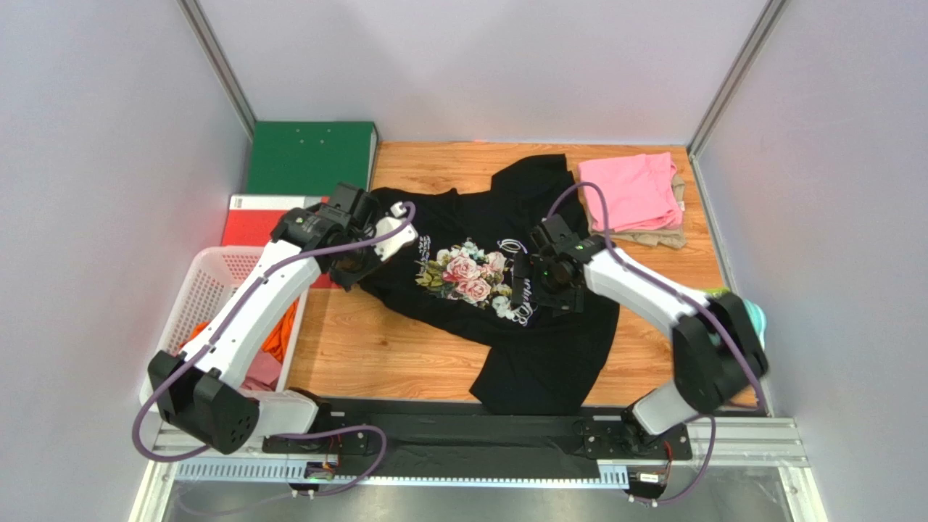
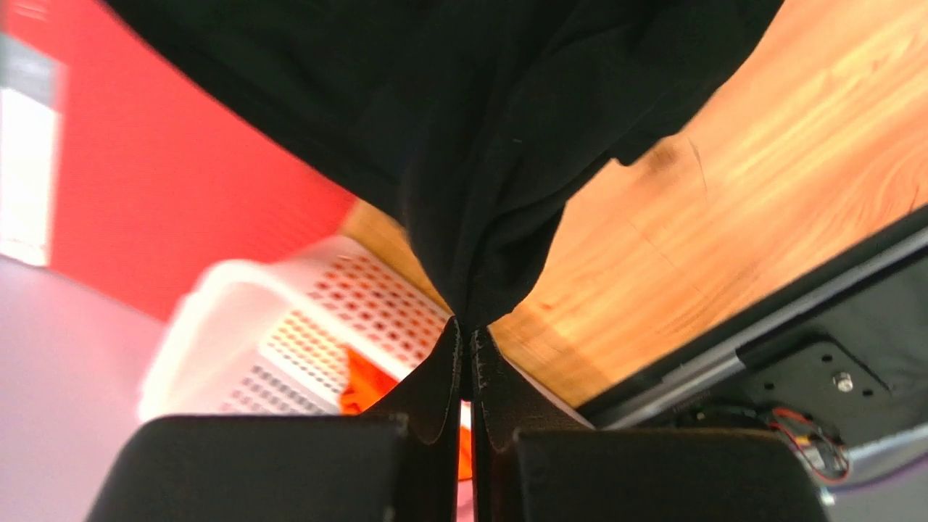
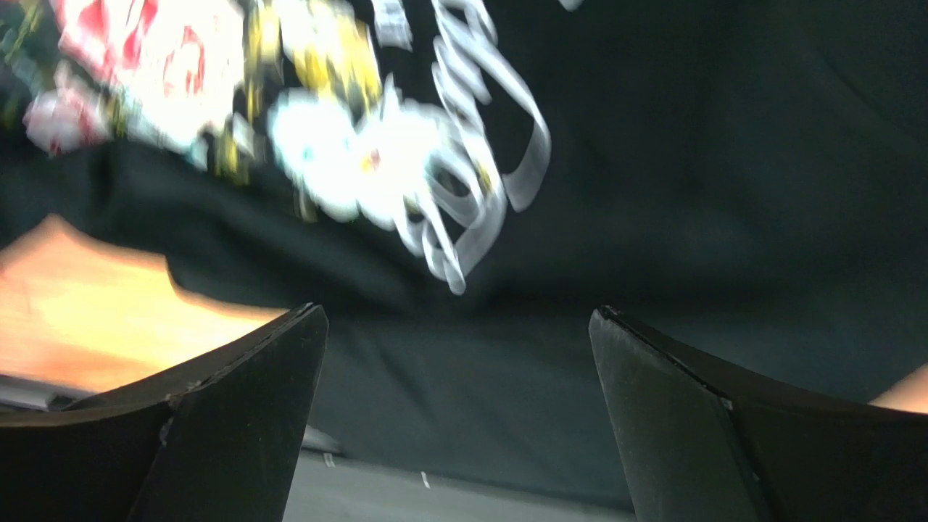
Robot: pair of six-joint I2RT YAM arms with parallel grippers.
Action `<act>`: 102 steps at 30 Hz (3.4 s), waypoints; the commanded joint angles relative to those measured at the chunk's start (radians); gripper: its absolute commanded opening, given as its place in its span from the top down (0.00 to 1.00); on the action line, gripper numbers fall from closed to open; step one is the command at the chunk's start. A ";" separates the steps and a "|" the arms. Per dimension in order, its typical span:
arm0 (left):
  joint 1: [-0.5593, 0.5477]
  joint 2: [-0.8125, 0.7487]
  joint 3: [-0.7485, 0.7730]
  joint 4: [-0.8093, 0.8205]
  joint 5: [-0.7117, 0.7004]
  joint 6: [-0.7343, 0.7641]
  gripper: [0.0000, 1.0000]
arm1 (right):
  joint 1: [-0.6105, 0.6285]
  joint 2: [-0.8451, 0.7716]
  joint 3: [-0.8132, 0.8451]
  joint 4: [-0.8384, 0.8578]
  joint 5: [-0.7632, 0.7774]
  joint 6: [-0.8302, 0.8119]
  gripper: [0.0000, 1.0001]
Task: Fold and stack the t-shirts
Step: Grap the side of the flattened tshirt closest away from the robot with both arms
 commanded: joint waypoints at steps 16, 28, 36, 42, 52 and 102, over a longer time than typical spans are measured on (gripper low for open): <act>0.006 0.047 -0.072 0.104 0.005 -0.020 1.00 | 0.497 -0.644 -0.413 -0.382 0.172 0.639 0.00; 0.017 0.044 -0.097 0.127 0.022 -0.013 1.00 | 0.534 -0.553 -0.569 -0.197 0.157 0.748 0.04; 0.017 0.032 -0.115 0.127 0.031 -0.016 1.00 | 0.525 -0.466 -0.575 -0.102 0.236 0.716 0.07; 0.017 0.012 -0.121 0.124 0.032 -0.017 1.00 | 0.491 -0.446 -0.592 -0.060 0.260 0.693 0.05; 0.019 0.001 -0.149 0.137 0.034 -0.025 1.00 | 0.423 -0.446 -0.512 -0.102 0.305 0.592 0.04; 0.034 -0.132 -0.141 0.023 0.017 -0.024 1.00 | 0.514 -0.867 -0.299 -0.629 0.287 0.739 1.00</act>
